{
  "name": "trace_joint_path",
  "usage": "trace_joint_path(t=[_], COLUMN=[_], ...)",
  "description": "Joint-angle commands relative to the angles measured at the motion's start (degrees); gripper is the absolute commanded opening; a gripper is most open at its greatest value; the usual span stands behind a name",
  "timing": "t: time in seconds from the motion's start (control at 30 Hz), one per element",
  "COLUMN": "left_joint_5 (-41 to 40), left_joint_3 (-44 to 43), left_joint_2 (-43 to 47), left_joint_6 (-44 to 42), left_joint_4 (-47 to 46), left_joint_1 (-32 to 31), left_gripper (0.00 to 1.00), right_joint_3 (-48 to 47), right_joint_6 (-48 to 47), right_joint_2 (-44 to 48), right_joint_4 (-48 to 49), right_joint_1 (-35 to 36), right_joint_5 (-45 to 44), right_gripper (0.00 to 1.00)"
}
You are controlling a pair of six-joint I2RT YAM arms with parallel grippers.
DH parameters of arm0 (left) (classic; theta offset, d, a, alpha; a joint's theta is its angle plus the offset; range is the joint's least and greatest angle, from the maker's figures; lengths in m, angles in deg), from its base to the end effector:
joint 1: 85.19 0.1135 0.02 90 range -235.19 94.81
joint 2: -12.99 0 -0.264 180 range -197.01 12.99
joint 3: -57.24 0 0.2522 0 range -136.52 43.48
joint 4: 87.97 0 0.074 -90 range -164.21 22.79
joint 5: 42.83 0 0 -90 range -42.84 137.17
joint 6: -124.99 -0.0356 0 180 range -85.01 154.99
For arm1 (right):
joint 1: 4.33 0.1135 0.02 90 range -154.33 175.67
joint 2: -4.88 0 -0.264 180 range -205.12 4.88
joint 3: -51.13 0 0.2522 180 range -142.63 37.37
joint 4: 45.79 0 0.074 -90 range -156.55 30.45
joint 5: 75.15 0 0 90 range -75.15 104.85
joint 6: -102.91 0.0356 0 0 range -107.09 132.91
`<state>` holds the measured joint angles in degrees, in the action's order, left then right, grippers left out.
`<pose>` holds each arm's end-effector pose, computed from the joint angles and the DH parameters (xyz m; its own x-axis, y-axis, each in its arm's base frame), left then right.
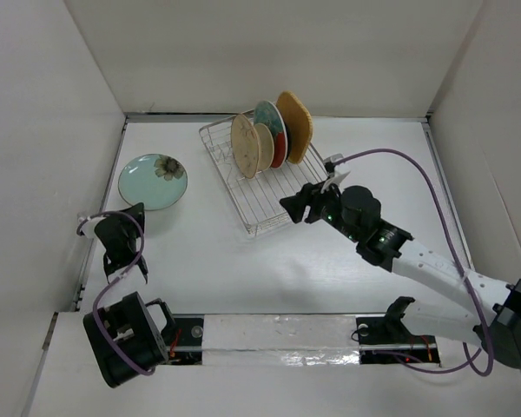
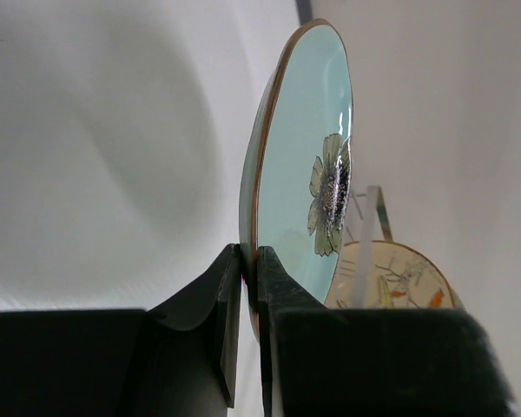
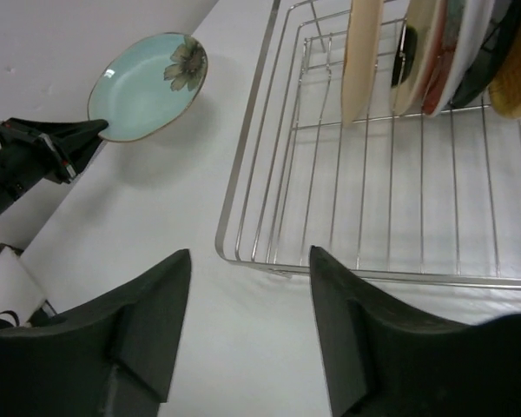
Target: Load the plates into the dish rack
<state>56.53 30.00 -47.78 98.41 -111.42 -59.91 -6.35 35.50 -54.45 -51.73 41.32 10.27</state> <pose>0.1912 0.0839 0.1855 0.1765 -0.8925 -0.4151 -0.2653 0.3630 -0.8932 0.1739 0.1738 0.3176 -0.3400 0.1999 -0.9189 -0.5707 0.7328 0.3706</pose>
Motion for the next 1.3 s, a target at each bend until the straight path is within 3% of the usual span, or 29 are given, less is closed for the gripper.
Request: trace_joint_path(t=[0.0,0.23,0.4,0.63,0.83,0.97,1.0,1.07,1.1,1.13,1.2,1.27], left_joint_5=[7.3,16.9,21.9,27.1,31.2,34.0,34.5,34.8,35.3,35.3,34.1,33.9], left_joint_3=[-2.4,-4.4,-5.1,-4.8,-5.3,-5.0,-5.2,-5.8,-6.2,-6.4,-6.8,-7.9], left_joint_2=[5.0,13.3,16.9,18.8,18.6,17.6,17.7,17.5,17.4,17.3,17.4,17.3], left_joint_6=[3.0,2.5,3.3,5.4,6.6,8.2,7.5,6.3,5.1,4.2,2.1,-1.5], left_joint_4=[-10.8,-6.4,-5.9,-9.2,-12.6,-16.0,-16.1,-14.5,-13.3,-12.2,-8.3,-5.4], left_joint_1=[0.4,0.4,-1.5,-4.6,-7.5,-8.7,-8.7,-9.2,-9.2,-9.2,-9.7,-9.7], left_gripper=[0.00,0.00,0.00,0.00,0.00,0.00,0.00,0.00,0.00,0.00,0.00,0.00], right_joint_3=[-5.1,-16.6,-27.4,-40.1,-44.3,-42.9,-41.5,-39.8,-37.9,-37.0,-35.6,-35.0], right_joint_6=[1.9,3.4,3.4,3.2,4.1,5.7,6.4,7.2,8.0,8.5,9.3,9.8], right_joint_2=[-3.8,-16.6,-26.6,-40.8,-47.1,-46.9,-46.7,-45.2,-44.5,-43.8,-42.4,-41.6], right_joint_4=[5.0,5.8,3.7,0.2,2.2,6.5,7.4,10.5,12.3,13.2,14.3,14.8], right_joint_1=[0.6,1.1,1.1,0.1,-0.5,-1.5,-1.5,-2.0,-2.1,-2.1,-2.7,-2.7], right_joint_5=[3.1,6.0,5.8,11.3,17.7,22.2,22.6,23.2,22.5,21.9,21.3,20.5], right_gripper=[0.66,0.85,0.94,0.98,0.95,0.81,0.65,0.47,0.27,0.16,0.00,0.00])
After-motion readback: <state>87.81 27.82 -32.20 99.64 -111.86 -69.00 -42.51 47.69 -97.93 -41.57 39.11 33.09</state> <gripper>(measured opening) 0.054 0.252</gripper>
